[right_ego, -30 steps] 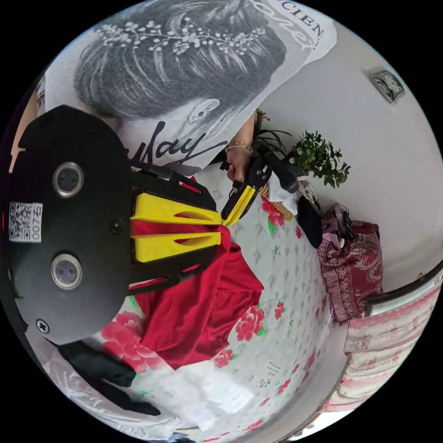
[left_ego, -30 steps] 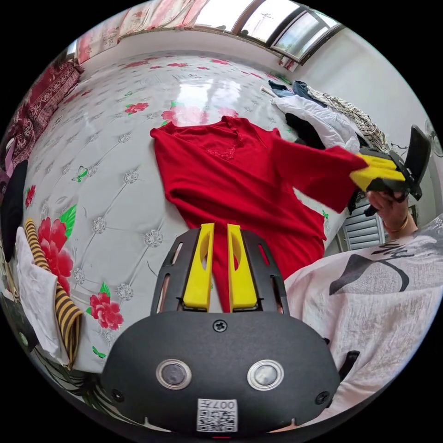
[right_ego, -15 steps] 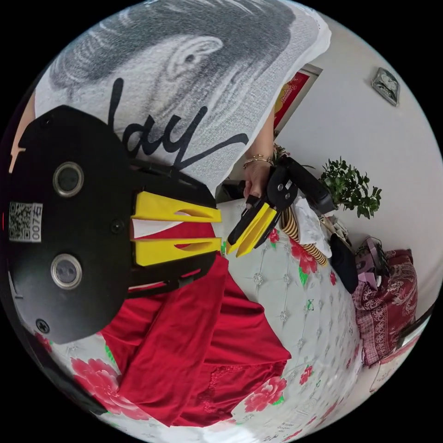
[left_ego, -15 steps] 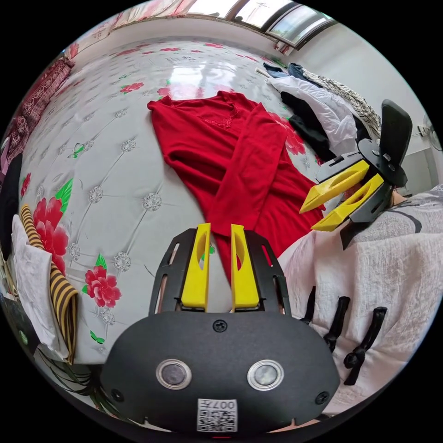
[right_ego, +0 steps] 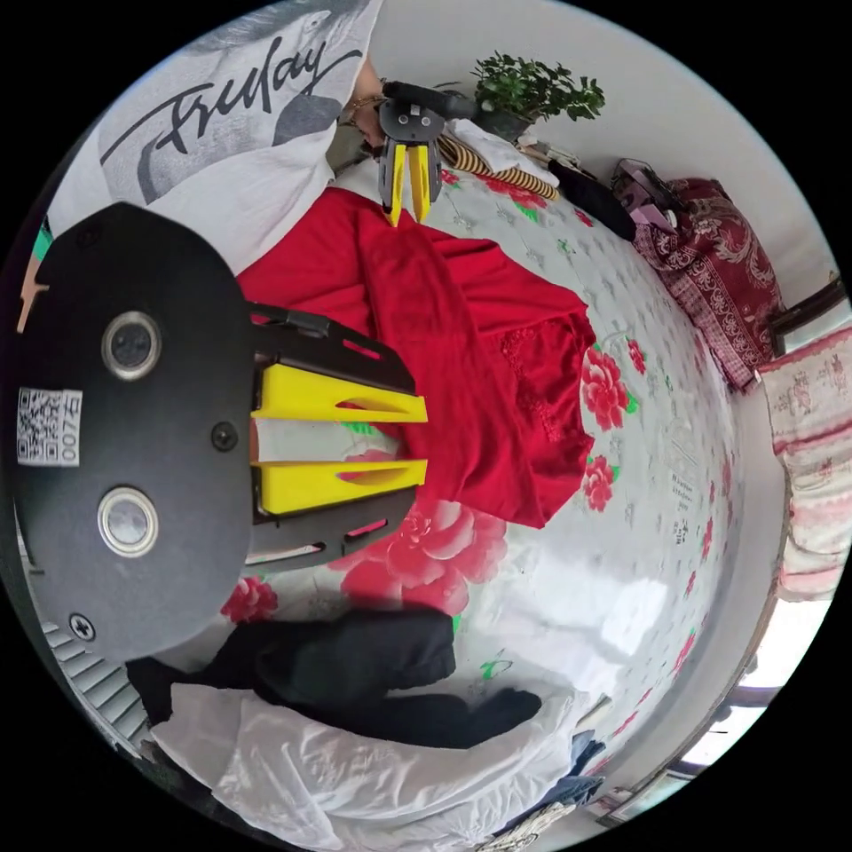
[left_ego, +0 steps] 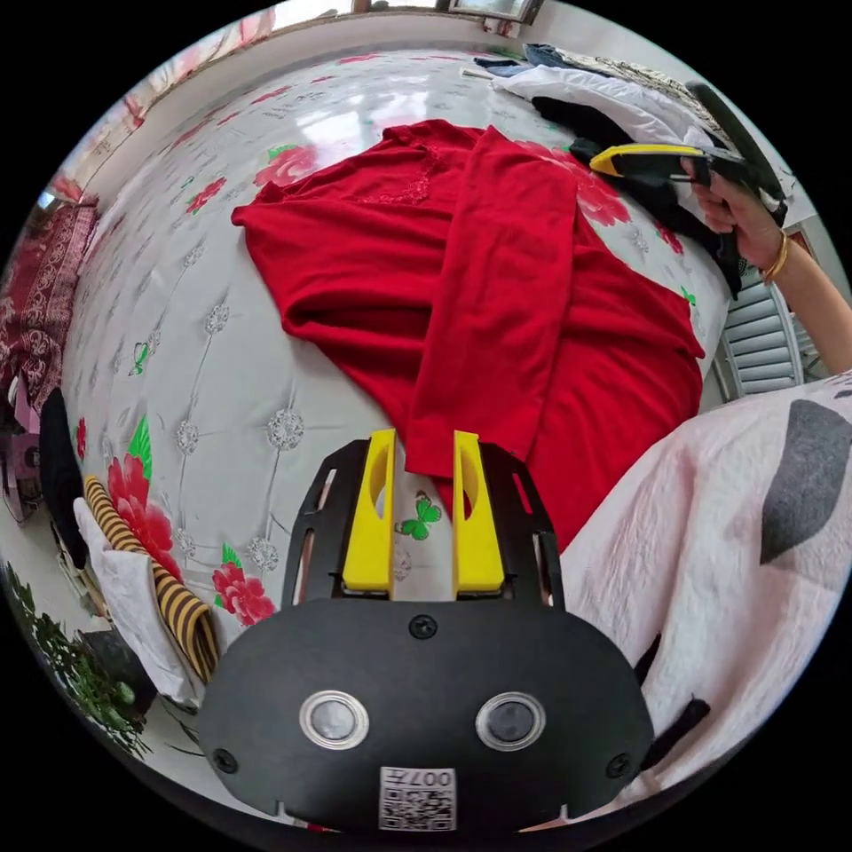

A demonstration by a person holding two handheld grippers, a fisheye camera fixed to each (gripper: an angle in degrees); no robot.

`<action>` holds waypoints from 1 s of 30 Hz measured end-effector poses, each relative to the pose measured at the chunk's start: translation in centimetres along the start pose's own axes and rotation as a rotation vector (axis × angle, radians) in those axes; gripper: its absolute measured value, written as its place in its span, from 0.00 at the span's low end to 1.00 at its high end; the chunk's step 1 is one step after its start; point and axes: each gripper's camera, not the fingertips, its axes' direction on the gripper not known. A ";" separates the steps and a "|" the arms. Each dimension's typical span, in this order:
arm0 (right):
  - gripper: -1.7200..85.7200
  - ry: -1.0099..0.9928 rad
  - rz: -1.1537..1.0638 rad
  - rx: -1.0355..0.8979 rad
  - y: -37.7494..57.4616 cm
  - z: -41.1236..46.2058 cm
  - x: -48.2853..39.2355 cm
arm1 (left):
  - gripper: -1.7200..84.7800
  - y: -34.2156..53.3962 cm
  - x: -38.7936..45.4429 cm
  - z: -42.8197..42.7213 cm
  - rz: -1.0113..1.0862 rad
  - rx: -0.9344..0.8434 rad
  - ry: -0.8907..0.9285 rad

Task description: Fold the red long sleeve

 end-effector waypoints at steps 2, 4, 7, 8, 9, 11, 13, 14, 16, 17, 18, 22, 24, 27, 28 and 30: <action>0.08 0.025 0.022 -0.034 -0.3 1.1 0.6 | 0.06 -0.4 0.4 -0.4 0.005 -0.007 -0.036; 0.08 0.035 0.019 -0.078 -0.5 2.0 0.7 | 0.04 -0.7 0.2 -1.2 -0.002 -0.023 -0.034; 0.09 0.052 -0.011 -0.107 -0.7 2.7 0.2 | 0.03 -0.4 -1.3 -3.8 -0.056 0.014 0.057; 0.09 0.059 -0.030 -0.102 -0.9 2.7 -0.2 | 0.03 -0.3 -1.7 -4.4 -0.066 0.022 0.089; 0.09 0.061 -0.041 -0.099 -0.9 2.7 -0.4 | 0.03 -0.2 -2.6 -5.5 -0.089 0.034 0.163; 0.10 0.063 -0.083 -0.097 -1.3 2.7 -1.1 | 0.02 0.0 -3.9 -6.8 -0.135 0.051 0.254; 0.11 0.072 -0.107 -0.102 -1.5 2.9 -1.6 | 0.02 0.1 -5.1 -8.1 -0.180 0.058 0.351; 0.11 0.085 -0.121 -0.104 -1.7 3.0 -1.9 | 0.02 0.1 -5.3 -8.4 -0.188 0.062 0.363; 0.11 0.098 -0.137 -0.109 -1.8 3.2 -2.3 | 0.02 0.2 -5.6 -9.2 -0.205 0.054 0.366; 0.12 0.103 -0.142 -0.107 -1.9 3.3 -2.5 | 0.02 0.2 -5.7 -9.1 -0.209 0.044 0.352; 0.12 0.104 -0.143 -0.105 -2.0 3.3 -2.6 | 0.01 0.3 -5.8 -8.8 -0.211 0.042 0.313; 0.12 0.113 -0.138 -0.093 -2.7 3.3 -2.8 | 0.01 0.5 -7.1 -4.7 -0.243 -0.046 0.303; 0.12 0.116 -0.134 -0.055 -3.0 2.3 -2.5 | 0.01 0.9 -7.3 -4.5 -0.255 -0.019 0.341; 0.13 0.103 -0.137 -0.015 -4.0 0.8 -1.6 | 0.01 1.4 -7.1 -5.1 -0.247 0.025 0.385; 0.13 0.089 -0.150 -0.028 -4.5 0.7 -1.4 | 0.01 1.6 -7.0 -5.3 -0.253 0.034 0.394; 0.13 0.074 -0.191 -0.085 -5.0 1.1 -1.4 | 0.01 2.1 -7.3 -6.5 -0.275 0.071 0.419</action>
